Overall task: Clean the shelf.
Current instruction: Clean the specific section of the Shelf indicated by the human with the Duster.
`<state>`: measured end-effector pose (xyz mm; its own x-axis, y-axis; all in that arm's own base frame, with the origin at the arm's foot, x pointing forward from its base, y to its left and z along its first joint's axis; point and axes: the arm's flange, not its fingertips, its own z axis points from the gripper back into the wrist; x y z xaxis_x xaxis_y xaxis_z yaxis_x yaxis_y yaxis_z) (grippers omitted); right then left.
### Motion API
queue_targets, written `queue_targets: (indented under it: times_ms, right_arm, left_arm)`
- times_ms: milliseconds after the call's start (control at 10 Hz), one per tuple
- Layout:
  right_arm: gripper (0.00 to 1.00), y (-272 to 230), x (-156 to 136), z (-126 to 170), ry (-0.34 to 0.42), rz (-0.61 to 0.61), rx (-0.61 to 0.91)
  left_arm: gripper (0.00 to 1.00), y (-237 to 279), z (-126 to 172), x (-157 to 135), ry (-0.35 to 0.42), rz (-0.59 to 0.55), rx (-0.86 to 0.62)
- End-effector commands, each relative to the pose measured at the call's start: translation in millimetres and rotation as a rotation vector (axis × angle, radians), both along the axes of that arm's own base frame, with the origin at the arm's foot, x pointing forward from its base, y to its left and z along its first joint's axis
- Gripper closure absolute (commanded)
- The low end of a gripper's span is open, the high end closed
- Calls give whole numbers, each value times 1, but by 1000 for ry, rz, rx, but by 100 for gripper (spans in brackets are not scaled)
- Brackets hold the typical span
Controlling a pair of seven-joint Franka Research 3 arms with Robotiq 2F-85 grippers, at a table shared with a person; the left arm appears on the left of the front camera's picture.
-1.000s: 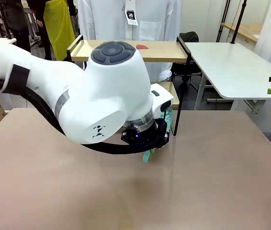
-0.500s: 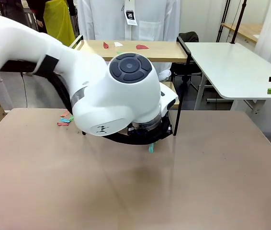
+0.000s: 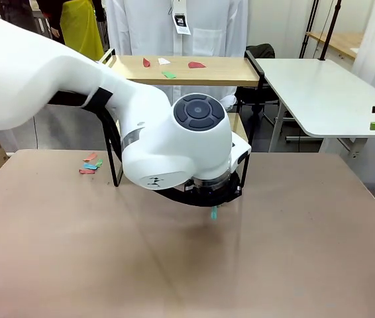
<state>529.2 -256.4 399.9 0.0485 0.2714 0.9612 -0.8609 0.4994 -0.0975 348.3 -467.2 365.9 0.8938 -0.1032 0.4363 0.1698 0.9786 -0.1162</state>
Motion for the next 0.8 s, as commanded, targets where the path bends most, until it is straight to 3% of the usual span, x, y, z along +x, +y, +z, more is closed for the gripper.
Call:
queue_targets:
  times_ms: [0, 400, 700]
  right_arm:
    - [0, 4, 1, 6, 18, -17, -13]
    - [0, 4, 1, 6, 18, -17, -13]
    - [0, 4, 1, 6, 18, -17, -13]
  left_arm:
    - [87, -16, -10, 2, -3, 11, 12]
    - [87, 5, -6, 2, 44, 4, 50]
    - [87, 46, -10, 10, 118, 88, 100]
